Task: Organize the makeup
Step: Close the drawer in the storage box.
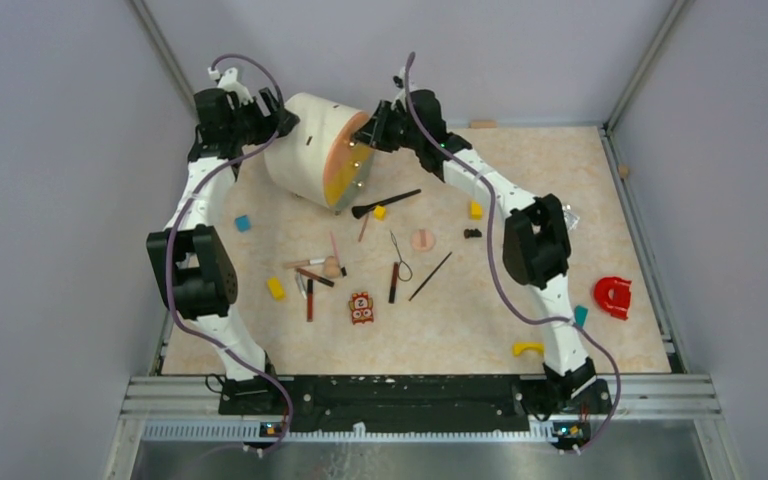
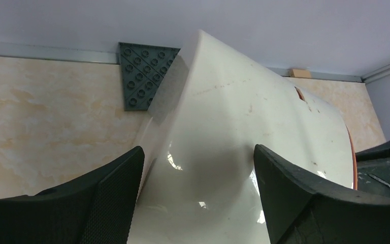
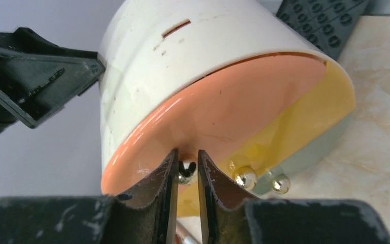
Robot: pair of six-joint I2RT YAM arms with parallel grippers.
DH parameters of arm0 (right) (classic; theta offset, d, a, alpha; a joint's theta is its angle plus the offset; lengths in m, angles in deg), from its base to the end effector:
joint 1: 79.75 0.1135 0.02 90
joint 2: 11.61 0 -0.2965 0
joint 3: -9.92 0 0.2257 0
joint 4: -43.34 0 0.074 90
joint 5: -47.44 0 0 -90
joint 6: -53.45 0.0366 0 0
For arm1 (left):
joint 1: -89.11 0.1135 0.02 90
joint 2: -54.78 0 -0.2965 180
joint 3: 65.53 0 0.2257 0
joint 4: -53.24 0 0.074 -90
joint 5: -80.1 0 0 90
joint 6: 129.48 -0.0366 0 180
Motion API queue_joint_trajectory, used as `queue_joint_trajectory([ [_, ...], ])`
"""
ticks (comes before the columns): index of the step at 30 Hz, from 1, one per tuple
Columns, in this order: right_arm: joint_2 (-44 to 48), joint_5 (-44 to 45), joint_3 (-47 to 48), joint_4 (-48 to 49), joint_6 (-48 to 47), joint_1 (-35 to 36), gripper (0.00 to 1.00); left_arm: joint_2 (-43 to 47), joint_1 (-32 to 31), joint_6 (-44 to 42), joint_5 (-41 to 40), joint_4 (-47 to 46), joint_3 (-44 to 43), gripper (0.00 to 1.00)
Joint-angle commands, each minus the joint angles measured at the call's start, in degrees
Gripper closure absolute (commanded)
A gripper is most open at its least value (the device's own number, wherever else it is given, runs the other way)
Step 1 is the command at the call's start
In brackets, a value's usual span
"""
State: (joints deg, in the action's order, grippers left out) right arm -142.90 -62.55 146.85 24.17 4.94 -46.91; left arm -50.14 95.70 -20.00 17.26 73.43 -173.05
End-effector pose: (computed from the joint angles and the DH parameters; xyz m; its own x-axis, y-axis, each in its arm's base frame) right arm 0.4517 0.3064 0.3331 -0.6699 0.3086 -0.6753 -0.4607 0.5405 0.7040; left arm 0.4225 0.0320 0.3780 -0.3931 -0.3441 -0.8527 0.2111 0.8688 -0.4479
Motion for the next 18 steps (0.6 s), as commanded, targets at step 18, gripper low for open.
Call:
queue_joint_trajectory([
  [18, 57.03, 31.90, -52.16, -1.67, -19.36, -8.75, 0.67, 17.76, -1.24, 1.49, -19.88, 12.33, 3.35, 0.01],
])
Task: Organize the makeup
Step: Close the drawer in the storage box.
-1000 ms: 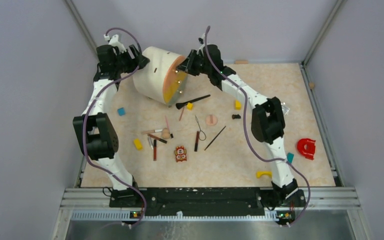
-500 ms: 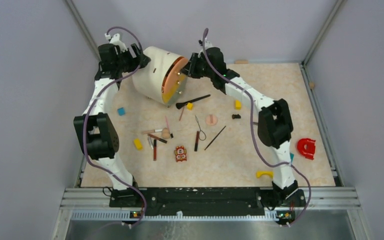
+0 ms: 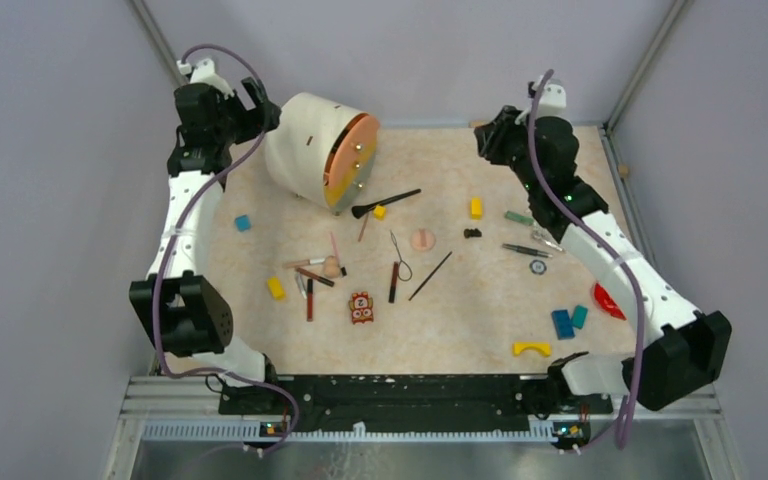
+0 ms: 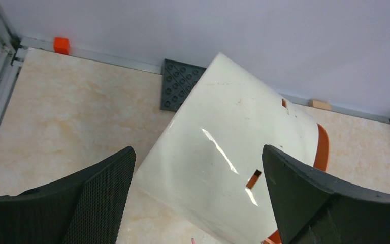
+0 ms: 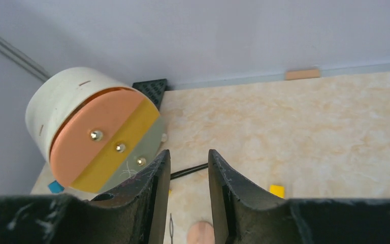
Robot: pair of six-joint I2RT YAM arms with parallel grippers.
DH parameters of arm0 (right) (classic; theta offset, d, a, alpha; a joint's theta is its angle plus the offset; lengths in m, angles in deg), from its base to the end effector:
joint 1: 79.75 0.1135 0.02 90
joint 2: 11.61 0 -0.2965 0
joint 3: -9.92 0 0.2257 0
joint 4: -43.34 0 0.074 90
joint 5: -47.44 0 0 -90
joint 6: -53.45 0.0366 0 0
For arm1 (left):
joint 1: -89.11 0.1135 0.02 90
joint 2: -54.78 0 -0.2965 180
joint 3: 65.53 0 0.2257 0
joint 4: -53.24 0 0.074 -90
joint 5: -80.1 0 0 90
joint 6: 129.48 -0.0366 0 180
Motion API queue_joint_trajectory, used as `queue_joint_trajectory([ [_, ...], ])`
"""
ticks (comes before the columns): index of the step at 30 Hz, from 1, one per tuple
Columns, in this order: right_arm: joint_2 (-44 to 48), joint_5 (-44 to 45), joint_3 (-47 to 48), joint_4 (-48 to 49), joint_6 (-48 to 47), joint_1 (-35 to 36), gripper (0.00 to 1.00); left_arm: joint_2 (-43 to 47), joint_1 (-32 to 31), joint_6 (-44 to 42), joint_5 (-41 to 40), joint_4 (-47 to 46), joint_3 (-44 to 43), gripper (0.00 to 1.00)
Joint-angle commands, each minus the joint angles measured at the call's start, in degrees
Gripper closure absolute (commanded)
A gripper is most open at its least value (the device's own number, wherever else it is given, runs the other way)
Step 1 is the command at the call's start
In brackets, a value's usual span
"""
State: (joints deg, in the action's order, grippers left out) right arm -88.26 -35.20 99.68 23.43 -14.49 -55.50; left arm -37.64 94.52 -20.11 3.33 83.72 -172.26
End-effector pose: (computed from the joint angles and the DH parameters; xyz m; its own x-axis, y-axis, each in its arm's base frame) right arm 0.2580 0.1111 0.4401 -0.2095 0.3142 -0.9260 -0.2295 0.9047 0.3589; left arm 0.3557 0.0253 0.4350 -0.3037 -0.3531 -0.8849 0.0279 0.9251 -0.3787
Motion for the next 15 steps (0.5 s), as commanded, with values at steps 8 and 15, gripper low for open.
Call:
queue_joint_trajectory([
  [8, -0.26, 1.13, -12.79, 3.66, 9.04, -0.22, 0.58, 16.14, -0.62, 3.96, -4.86, 5.51, 13.34, 0.01],
  [15, -11.44, -11.68, -15.56, 18.45, 21.31, 0.02, 0.51, 19.47, -4.53, -1.93, -2.58, 6.40, 19.80, 0.01],
])
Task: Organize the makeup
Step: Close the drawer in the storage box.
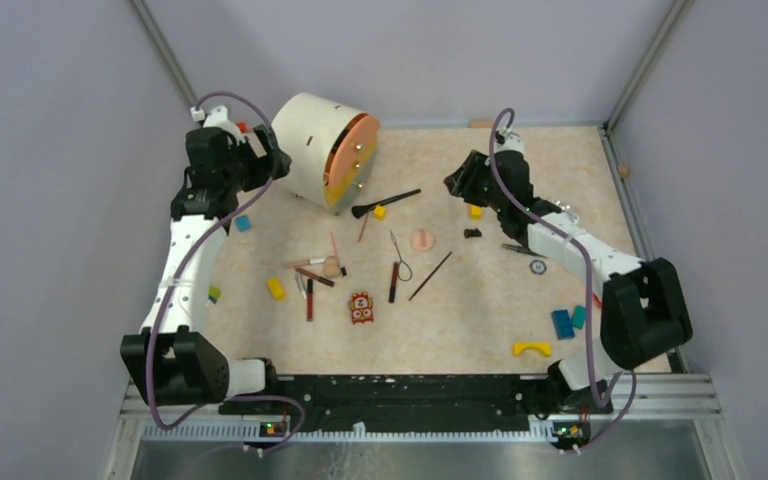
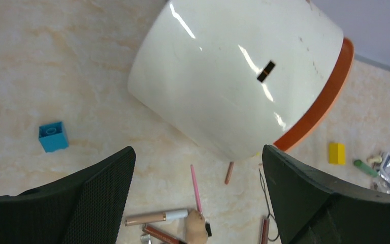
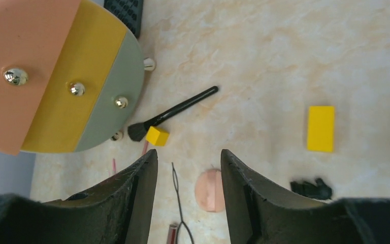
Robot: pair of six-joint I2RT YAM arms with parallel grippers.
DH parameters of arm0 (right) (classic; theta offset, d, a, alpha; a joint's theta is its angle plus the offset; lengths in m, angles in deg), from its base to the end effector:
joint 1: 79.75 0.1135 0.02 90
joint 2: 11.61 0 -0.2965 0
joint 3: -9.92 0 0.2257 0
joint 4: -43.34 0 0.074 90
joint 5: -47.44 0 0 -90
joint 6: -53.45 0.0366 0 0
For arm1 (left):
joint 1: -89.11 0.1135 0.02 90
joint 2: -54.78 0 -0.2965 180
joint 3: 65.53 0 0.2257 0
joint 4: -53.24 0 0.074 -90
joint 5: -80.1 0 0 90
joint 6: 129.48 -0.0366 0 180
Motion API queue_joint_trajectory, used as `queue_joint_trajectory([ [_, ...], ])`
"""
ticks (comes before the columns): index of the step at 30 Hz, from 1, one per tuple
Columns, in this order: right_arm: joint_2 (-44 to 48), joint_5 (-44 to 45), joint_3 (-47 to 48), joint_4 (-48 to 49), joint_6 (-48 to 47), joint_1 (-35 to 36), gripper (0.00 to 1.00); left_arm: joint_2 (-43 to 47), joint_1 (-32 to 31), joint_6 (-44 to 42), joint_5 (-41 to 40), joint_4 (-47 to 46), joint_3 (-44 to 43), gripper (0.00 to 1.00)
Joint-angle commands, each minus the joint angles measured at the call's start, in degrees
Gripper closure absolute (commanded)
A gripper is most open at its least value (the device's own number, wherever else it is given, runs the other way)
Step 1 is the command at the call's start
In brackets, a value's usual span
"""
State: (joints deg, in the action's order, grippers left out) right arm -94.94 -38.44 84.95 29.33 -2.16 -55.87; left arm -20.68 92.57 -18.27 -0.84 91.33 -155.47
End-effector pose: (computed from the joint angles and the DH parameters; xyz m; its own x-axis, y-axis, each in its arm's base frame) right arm 0.2856 0.1235 0.3335 -0.4802 0.4035 -0.7788 -0.0870 0.8616 0.5000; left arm 0.2649 0.0102 0.4128 -0.4032 -0.3823 -0.8314 -0.0659 0.9183 -0.3903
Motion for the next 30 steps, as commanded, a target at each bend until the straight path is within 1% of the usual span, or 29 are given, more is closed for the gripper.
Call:
queue_joint_trajectory([
  [1, -6.46, -9.98, -0.97, 15.91, 11.25, 0.77, 0.51, 2.71, -3.16, -4.76, 1.69, -2.54, 4.63, 0.01],
  [4, -12.37, -13.15, 1.34, 22.14, 15.76, 2.44, 0.50, 1.73, -6.85, -7.20, 1.33, -3.42, 5.26, 0.01],
  [6, -15.97, -14.59, 4.45, 24.14, 17.01, 3.94, 0.51, 1.06, -7.45, -8.11, 0.18, -3.28, 5.12, 0.01],
  [9, -20.78, -15.94, 8.82, 27.93, 18.96, 6.06, 0.53, 0.71, -7.43, -8.25, 0.77, -3.23, 5.30, 0.01],
  [17, -30.91, -15.88, 18.72, 35.70, 25.17, 8.02, 0.77, 1.53, -7.42, -8.97, -1.30, -3.14, 6.15, 0.01],
  [19, -33.00, -16.02, 21.87, 35.59, 26.23, 8.18, 0.82, 1.54, -7.43, -9.07, -1.48, -3.10, 6.22, 0.01],
  [21, -35.23, -16.34, 25.86, 33.90, 26.70, 8.41, 0.84, 1.68, -7.42, -9.16, -1.87, -2.99, 6.31, 0.01],
  [26, -41.45, -17.94, 37.44, 29.20, 27.62, 9.43, 0.86, 2.16, -7.42, -9.34, -2.33, -3.03, 6.56, 0.01],
  [30, -45.50, -19.68, 43.75, 26.64, 27.68, 10.36, 0.86, 2.31, -7.41, -9.43, -2.39, -3.08, 6.67, 0.01],
])
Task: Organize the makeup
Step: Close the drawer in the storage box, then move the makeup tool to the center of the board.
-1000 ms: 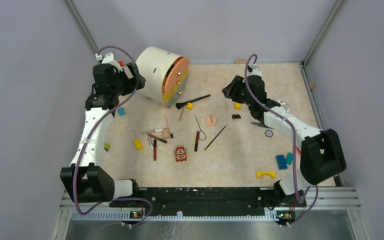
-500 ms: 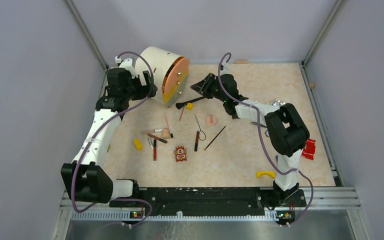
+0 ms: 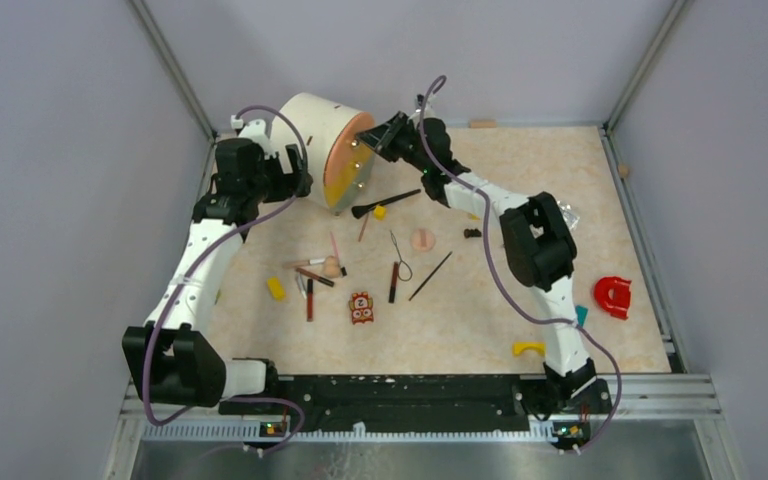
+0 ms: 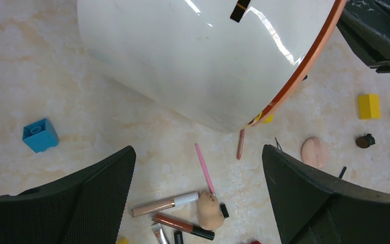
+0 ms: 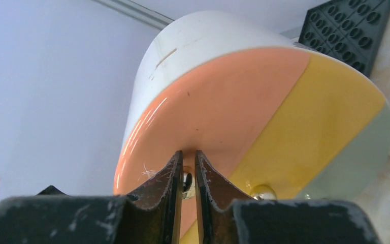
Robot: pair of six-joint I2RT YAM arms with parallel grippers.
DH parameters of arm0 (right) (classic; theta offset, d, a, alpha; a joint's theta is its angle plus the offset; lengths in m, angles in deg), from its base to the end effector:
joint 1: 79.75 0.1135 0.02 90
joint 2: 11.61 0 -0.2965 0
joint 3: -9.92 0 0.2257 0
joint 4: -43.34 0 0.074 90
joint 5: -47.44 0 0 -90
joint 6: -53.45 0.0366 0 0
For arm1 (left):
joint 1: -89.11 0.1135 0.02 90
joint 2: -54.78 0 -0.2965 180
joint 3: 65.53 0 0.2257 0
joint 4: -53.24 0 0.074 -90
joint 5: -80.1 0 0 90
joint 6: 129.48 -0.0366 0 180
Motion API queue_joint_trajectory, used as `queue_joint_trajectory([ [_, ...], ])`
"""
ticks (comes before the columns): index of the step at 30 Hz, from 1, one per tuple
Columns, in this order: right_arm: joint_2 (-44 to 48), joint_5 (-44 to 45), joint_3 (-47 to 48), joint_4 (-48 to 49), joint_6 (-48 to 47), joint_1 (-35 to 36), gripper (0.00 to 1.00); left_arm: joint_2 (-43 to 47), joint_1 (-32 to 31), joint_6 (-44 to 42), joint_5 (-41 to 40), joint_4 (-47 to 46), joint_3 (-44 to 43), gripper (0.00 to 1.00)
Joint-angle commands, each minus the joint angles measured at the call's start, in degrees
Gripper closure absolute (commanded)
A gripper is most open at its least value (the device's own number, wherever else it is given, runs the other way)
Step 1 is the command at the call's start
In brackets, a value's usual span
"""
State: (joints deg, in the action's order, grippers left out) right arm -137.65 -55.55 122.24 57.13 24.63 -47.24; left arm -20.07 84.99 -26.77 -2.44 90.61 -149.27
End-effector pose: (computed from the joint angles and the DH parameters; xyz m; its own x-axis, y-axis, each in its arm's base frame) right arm 0.4369 0.2882 0.2999 -0.6244 0.6144 -0.4823 -0.3447 0.3373 0.8760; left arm 0.2614 -0.0236 0.3820 -0.5047 -0.1824 -0.8438 0.0759 0.9643 -0.2538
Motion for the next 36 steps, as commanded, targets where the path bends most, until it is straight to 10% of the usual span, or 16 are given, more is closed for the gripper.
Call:
queue_joint_trajectory([
  [1, -3.15, -2.98, 6.72, -1.10, 0.90, 1.80, 0.87, 1.71, 0.21, -0.98, -0.82, -2.36, 0.51, 0.01],
  [14, 3.56, 2.19, -8.00, 2.90, -4.02, 1.61, 0.78, 1.78, 0.25, -1.11, -1.03, -2.36, 0.76, 0.01],
  [36, -5.12, -5.02, -1.34, 2.88, 1.60, 1.59, 0.63, 1.39, 0.25, -1.28, -0.80, -2.36, 0.94, 0.01],
])
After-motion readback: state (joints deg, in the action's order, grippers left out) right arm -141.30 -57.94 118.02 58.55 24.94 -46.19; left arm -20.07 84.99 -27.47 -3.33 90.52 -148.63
